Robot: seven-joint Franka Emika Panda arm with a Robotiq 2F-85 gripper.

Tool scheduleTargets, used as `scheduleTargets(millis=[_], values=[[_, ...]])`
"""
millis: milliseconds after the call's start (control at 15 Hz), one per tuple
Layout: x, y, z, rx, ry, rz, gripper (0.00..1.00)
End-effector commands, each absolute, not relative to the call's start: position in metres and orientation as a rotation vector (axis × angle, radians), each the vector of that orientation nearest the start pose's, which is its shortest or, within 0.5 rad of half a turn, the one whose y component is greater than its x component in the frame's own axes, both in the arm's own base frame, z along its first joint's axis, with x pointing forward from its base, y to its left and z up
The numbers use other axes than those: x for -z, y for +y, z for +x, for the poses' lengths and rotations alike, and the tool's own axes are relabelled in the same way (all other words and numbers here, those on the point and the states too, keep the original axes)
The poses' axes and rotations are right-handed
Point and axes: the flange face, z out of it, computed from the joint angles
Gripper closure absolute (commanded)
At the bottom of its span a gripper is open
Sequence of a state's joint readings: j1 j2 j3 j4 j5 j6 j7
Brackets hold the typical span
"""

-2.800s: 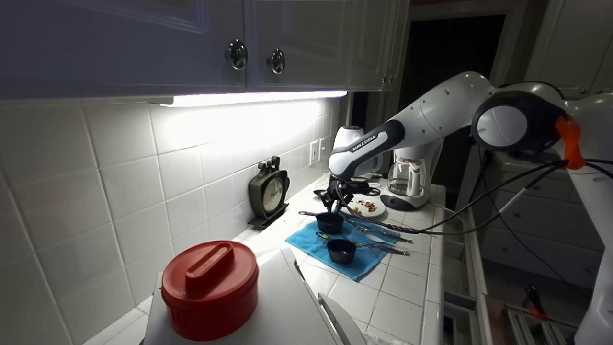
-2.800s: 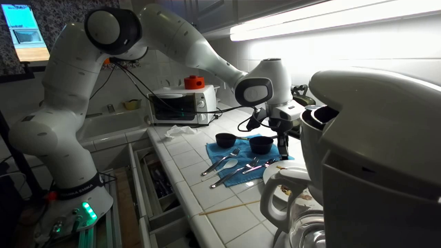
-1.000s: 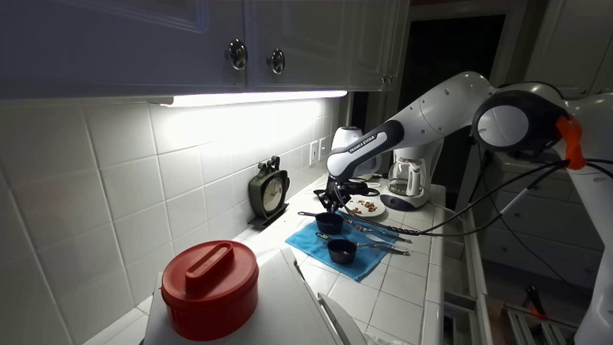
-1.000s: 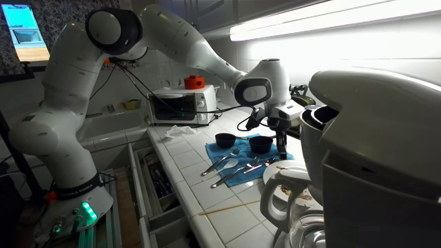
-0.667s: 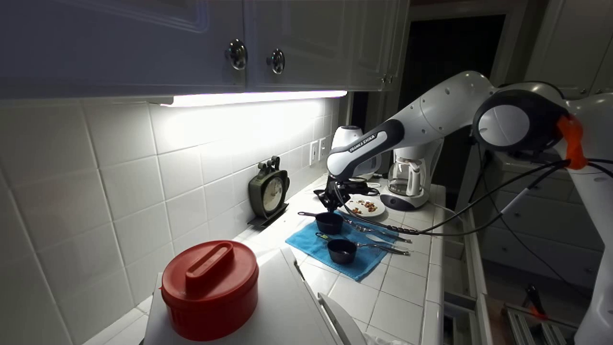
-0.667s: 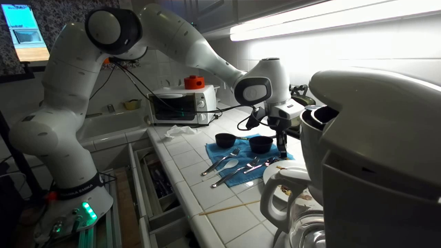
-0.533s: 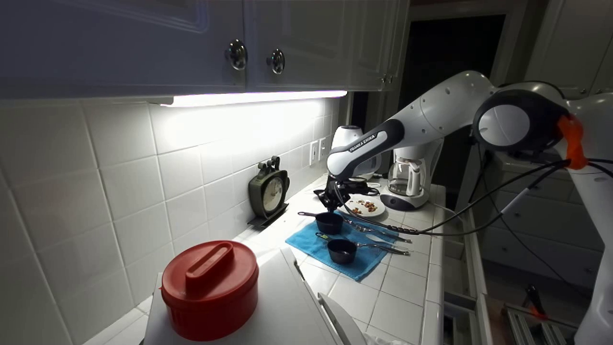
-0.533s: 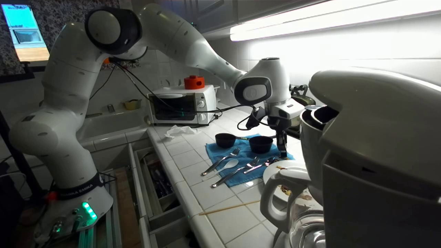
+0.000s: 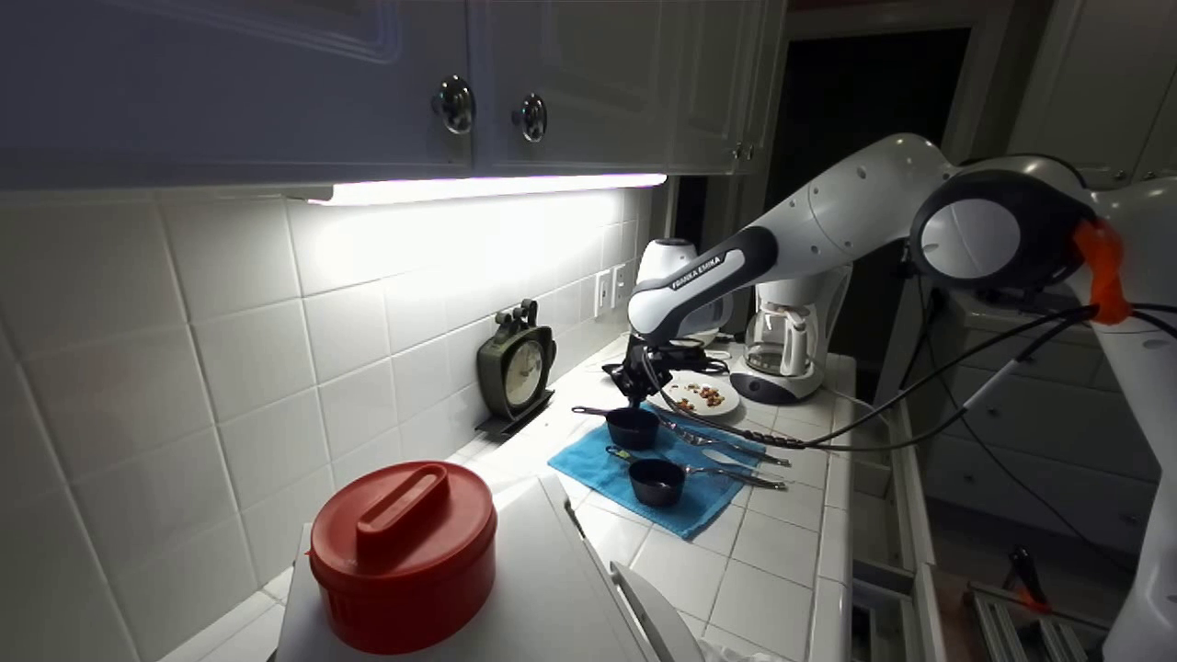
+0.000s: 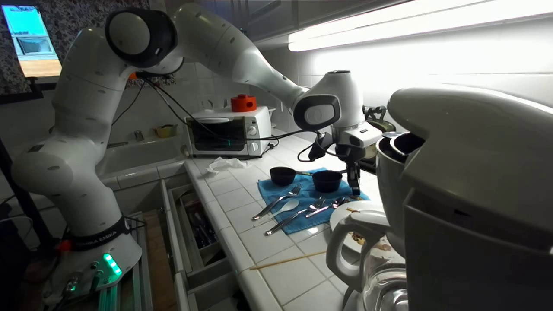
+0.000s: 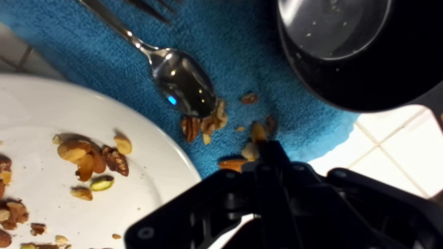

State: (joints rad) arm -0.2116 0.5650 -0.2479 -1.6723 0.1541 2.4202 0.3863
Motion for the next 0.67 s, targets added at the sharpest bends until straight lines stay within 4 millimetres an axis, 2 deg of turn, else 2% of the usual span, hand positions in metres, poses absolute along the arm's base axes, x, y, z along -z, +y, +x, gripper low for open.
scheduleTargets(millis=[0, 200, 267, 400, 600], values=[[-0.3145, -0.2850, 0.6285, 0.346, 1.346, -2.838, 0.95], [-0.3172, -0.2841, 0.6282, 0.348, 1.344, -2.839, 0.94], [-0.3157, -0.2836, 0.6283, 0.345, 1.345, -2.840, 0.79], [-0.3125, -0.2828, 0.6285, 0.335, 1.344, -2.843, 0.64], [-0.3080, -0.2821, 0.6273, 0.322, 1.346, -2.846, 0.65]])
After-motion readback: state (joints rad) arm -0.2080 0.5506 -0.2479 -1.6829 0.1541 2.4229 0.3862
